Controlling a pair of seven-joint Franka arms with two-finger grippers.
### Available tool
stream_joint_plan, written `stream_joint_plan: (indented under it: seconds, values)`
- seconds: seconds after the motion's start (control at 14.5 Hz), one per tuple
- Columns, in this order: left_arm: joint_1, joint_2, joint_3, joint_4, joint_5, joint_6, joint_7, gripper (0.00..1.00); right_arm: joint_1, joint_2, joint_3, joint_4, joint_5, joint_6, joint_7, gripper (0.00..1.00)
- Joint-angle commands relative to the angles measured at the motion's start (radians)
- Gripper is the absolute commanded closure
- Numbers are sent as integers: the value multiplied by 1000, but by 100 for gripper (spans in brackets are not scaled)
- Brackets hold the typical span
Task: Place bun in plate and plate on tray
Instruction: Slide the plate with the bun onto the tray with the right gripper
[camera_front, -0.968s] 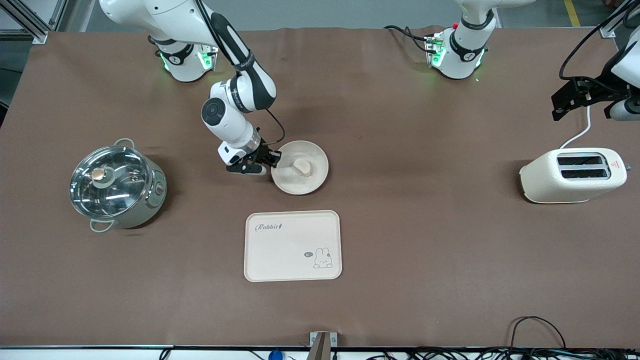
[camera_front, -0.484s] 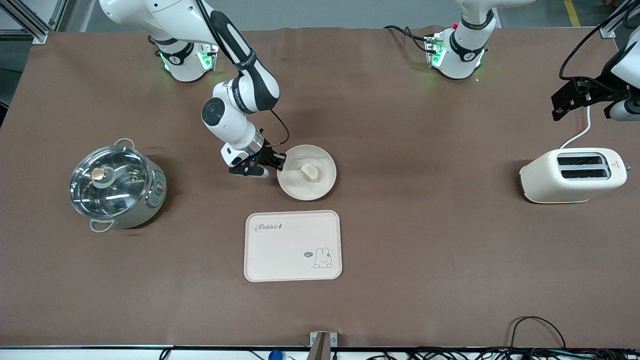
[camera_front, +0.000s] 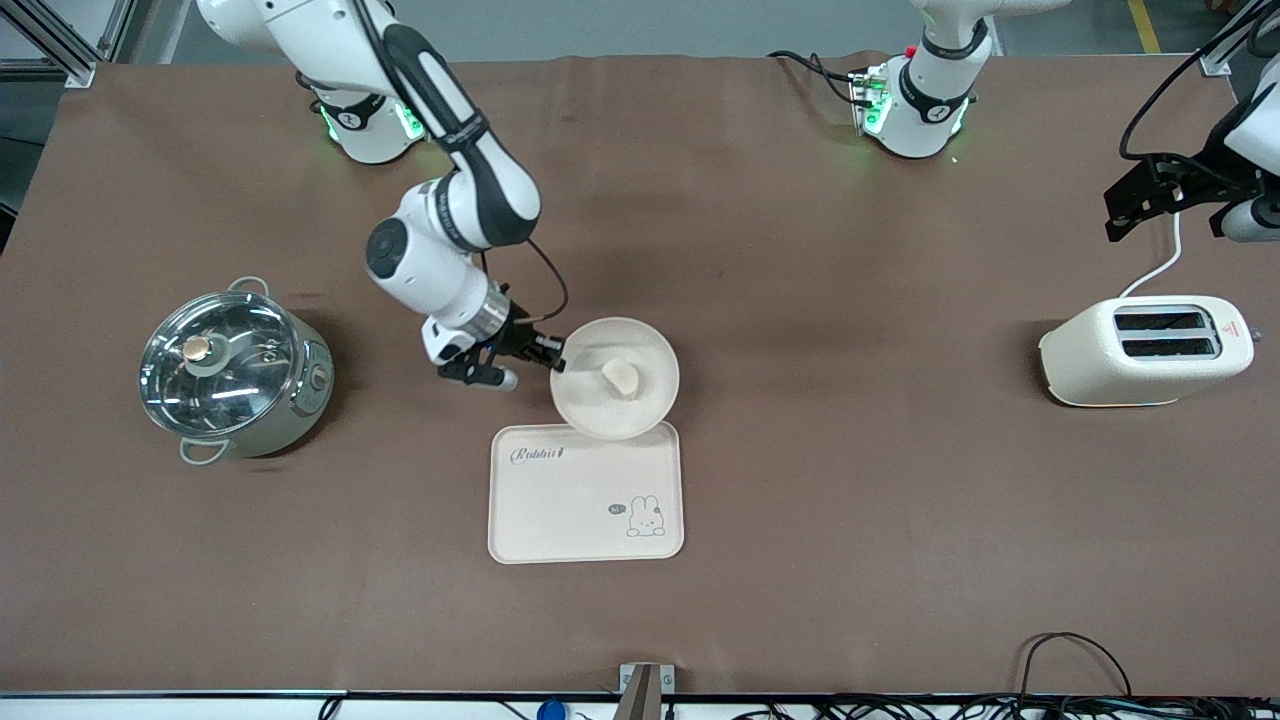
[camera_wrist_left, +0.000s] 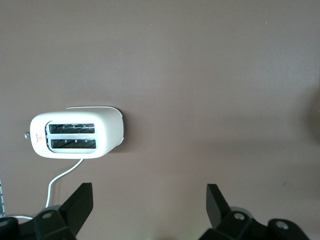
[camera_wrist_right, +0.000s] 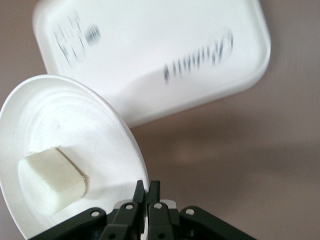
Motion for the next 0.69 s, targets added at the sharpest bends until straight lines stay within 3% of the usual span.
stream_joint_plan:
  seconds: [0.0,0.35,0.62]
  values:
    - [0,-13,7,-9,-14,6,14,0,-79,115,11,144,30,-18,-33,100]
    - [0,-18,7,-7,-14,5,14,0,-155,250,10,319,113,-119,-26,100]
    - [1,-21,7,-6,-14,2,16,0,-162,303,10,367,116,-144,-29,100]
